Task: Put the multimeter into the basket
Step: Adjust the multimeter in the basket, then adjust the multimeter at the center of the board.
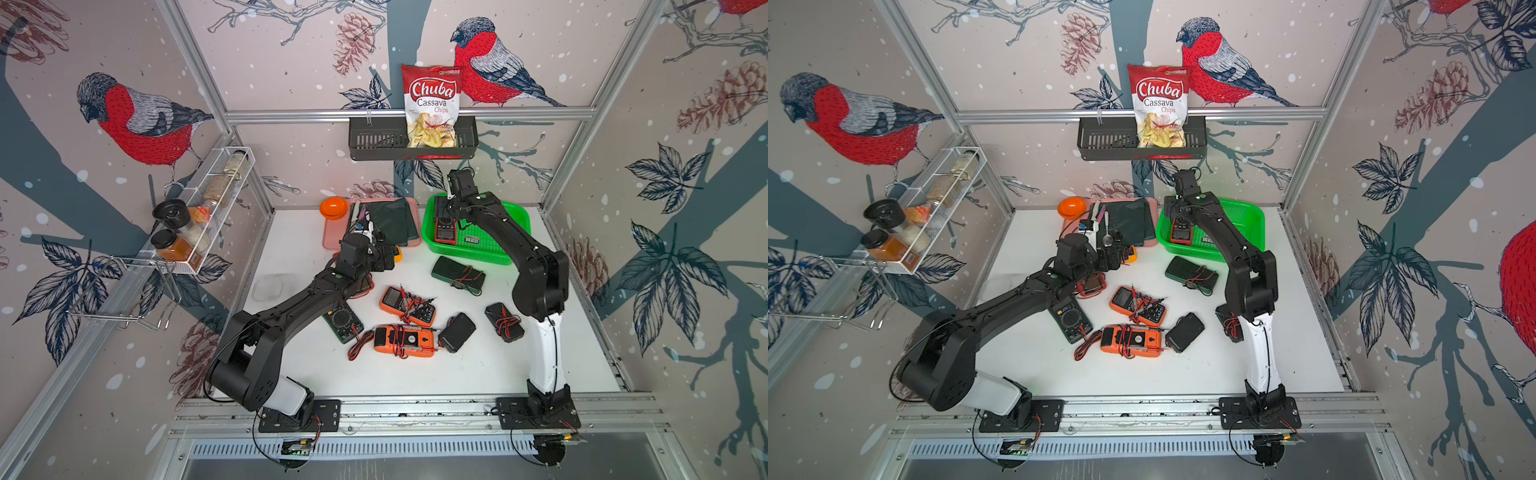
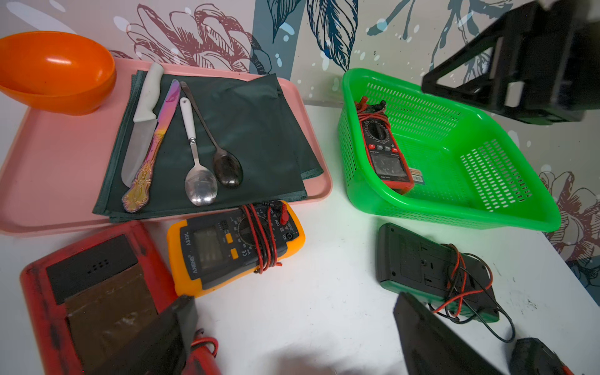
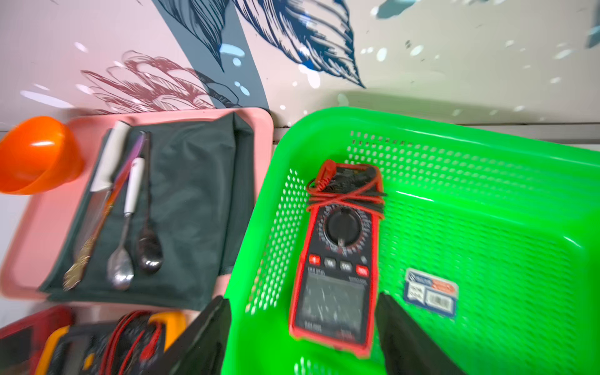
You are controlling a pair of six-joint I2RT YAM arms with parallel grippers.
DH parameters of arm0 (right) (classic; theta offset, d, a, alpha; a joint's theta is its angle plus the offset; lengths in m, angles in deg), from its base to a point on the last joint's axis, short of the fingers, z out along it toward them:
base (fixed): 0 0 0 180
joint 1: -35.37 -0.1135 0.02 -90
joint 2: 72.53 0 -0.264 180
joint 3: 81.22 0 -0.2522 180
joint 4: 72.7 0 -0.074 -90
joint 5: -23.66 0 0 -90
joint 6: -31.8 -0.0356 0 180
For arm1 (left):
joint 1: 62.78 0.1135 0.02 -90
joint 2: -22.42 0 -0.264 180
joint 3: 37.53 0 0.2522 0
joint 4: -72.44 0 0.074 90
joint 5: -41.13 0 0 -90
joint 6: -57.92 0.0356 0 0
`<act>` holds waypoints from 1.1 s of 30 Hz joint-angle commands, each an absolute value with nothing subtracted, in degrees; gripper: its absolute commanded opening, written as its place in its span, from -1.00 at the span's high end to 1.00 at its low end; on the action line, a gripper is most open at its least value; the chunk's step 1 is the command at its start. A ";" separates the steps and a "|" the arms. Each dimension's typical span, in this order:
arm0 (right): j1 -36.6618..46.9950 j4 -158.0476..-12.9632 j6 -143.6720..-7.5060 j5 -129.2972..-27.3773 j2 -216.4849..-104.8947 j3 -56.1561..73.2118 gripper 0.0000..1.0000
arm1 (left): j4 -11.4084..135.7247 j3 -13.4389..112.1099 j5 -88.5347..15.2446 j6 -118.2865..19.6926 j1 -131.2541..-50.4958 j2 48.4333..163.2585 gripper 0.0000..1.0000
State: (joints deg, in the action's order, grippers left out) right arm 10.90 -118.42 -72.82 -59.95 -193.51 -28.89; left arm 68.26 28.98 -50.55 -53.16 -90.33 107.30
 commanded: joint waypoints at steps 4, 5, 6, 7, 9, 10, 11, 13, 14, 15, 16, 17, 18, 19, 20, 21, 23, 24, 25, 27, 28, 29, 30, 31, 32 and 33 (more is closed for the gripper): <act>12.16 -109.44 -78.67 -59.27 -174.27 0.19 -0.65 | 69.63 27.14 -49.96 -53.18 -90.12 105.68 -0.97; 12.29 -108.73 -79.69 -58.26 -170.68 4.91 -0.72 | 69.60 26.88 -49.73 -53.02 -90.13 105.52 -0.97; 12.42 -108.61 -80.69 -56.82 -167.21 9.16 -0.77 | 69.51 26.64 -49.61 -52.85 -90.08 105.34 -0.97; 12.50 -108.73 -81.50 -55.75 -164.39 12.65 -0.81 | 69.49 26.30 -49.58 -52.87 -90.18 105.15 -0.97; 13.71 -109.84 -83.58 -54.36 -158.49 19.86 -0.94 | 69.70 25.45 -49.43 -52.74 -90.19 104.57 -0.97; 14.46 -110.23 -84.37 -54.38 -156.01 22.97 -1.00 | 69.88 25.07 -49.33 -52.75 -90.17 104.28 -0.96; 15.69 -110.44 -85.11 -54.76 -153.35 26.35 -1.00 | 70.25 24.54 -49.18 -52.73 -90.13 104.00 -0.97; 18.81 -110.24 -86.36 -56.59 -148.41 32.36 -1.00 | 70.79 23.81 -48.88 -52.99 -90.20 103.55 -0.97; 20.74 -110.02 -86.88 -58.03 -146.05 35.36 -1.00 | 71.11 23.46 -48.70 -53.09 -90.12 103.50 -0.96; 22.41 -109.97 -87.40 -59.20 -144.63 37.82 -1.00 | 71.24 23.32 -48.45 -53.17 -90.20 103.45 -0.96; 23.51 -110.09 -87.79 -59.78 -141.89 39.87 -1.00 | 71.19 23.32 -48.35 -53.23 -90.14 103.47 -0.97; 24.60 -110.33 -88.39 -60.05 -140.17 41.84 -1.00 | 71.24 23.25 -48.26 -53.27 -90.18 103.54 -0.96; 25.49 -110.50 -89.05 -60.07 -138.69 43.65 -1.00 | 71.16 23.19 -48.09 -53.34 -90.17 103.62 -0.96; 26.15 -110.69 -89.65 -60.18 -137.48 45.23 -1.00 | 71.16 23.08 -48.08 -53.34 -90.19 103.70 -0.96; 27.04 -110.71 -90.07 -60.77 -136.13 46.71 -1.00 | 71.23 22.91 -48.08 -53.50 -90.16 103.72 -0.97; 27.87 -110.71 -90.48 -61.66 -135.13 48.48 -1.00 | 71.24 22.75 -48.08 -53.58 -90.14 103.72 -0.97; 29.32 -110.15 -90.89 -63.97 -133.45 51.68 -1.00 | 71.33 22.55 -48.05 -53.73 -90.19 103.80 -0.96; 29.89 -109.72 -91.45 -65.32 -132.59 53.33 -1.00 | 71.26 22.45 -48.08 -53.87 -90.17 103.89 -0.97; 30.13 -108.69 -91.51 -67.04 -132.02 54.56 -1.00 | 71.19 22.41 -48.01 -53.79 -90.13 103.89 -0.96; 30.16 -107.77 -92.05 -69.45 -131.48 56.30 -1.00 | 71.07 22.39 -48.00 -53.92 -90.11 103.98 -0.97; 30.18 -107.88 -92.18 -70.03 -131.49 56.52 -1.00 | 71.07 22.45 -47.98 -53.89 -90.20 103.98 -0.96; 30.03 -107.92 -92.06 -71.03 -131.59 56.79 -1.00 | 71.05 22.40 -47.92 -53.99 -90.13 103.98 -0.96; 29.76 -107.90 -92.06 -71.87 -131.50 57.06 -1.00 | 70.98 22.46 -47.99 -53.96 -90.16 103.98 -0.97; 29.30 -108.05 -92.19 -72.20 -131.42 57.20 -1.00 | 70.94 22.46 -48.00 -54.13 -90.18 103.98 -0.96; 28.39 -108.15 -92.52 -72.31 -131.24 57.29 -1.00 | 70.82 22.33 -48.08 -54.16 -90.15 103.90 -0.97; 27.15 -108.25 -93.01 -72.28 -131.09 57.38 -1.00 | 70.80 22.29 -48.23 -54.21 -90.16 103.89 -0.97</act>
State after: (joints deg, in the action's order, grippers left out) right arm 28.89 -110.03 -91.57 -69.47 -131.48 57.12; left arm 69.11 22.49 -48.45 -54.23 -90.33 103.89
